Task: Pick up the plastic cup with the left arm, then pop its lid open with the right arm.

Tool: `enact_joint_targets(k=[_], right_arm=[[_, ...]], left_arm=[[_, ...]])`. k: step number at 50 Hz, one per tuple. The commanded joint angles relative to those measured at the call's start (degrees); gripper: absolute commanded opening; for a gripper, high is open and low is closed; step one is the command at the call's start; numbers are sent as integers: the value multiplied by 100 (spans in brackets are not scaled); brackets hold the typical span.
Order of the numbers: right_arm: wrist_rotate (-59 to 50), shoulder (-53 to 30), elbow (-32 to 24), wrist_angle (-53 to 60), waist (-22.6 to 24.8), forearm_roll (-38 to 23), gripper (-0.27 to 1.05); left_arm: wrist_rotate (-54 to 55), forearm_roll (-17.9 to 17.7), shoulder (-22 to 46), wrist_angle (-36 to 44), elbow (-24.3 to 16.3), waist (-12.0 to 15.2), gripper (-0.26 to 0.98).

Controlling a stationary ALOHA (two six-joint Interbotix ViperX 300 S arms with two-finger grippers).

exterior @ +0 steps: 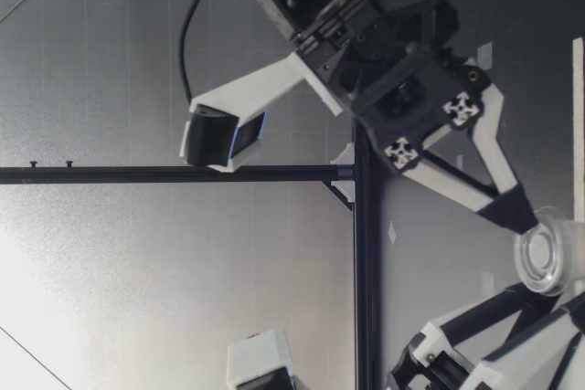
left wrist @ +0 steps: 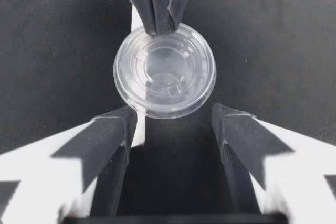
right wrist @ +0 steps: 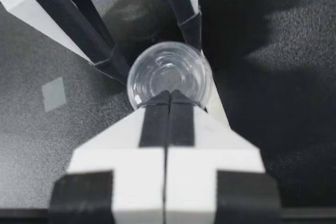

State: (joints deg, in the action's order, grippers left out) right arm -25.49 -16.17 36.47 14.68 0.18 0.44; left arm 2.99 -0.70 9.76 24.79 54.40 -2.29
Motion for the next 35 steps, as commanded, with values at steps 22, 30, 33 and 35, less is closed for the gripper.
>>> enact_joint_targets(k=[22,30,33,35], right_arm=[[-97,149,97,18,35,-9,-7],[-88,132,88,35,35,-26,-7],[-88,132,88,35,35,-35,-7],[-88,132,88,44,35,-35,-7]], left_arm=[[44,0,-53,88,-149,-9,59],[62,0,-35,26,-185,-9,59],[26,0,-35,9,-193,-9,59],[18,0,-26,-9,-193,-9,59]])
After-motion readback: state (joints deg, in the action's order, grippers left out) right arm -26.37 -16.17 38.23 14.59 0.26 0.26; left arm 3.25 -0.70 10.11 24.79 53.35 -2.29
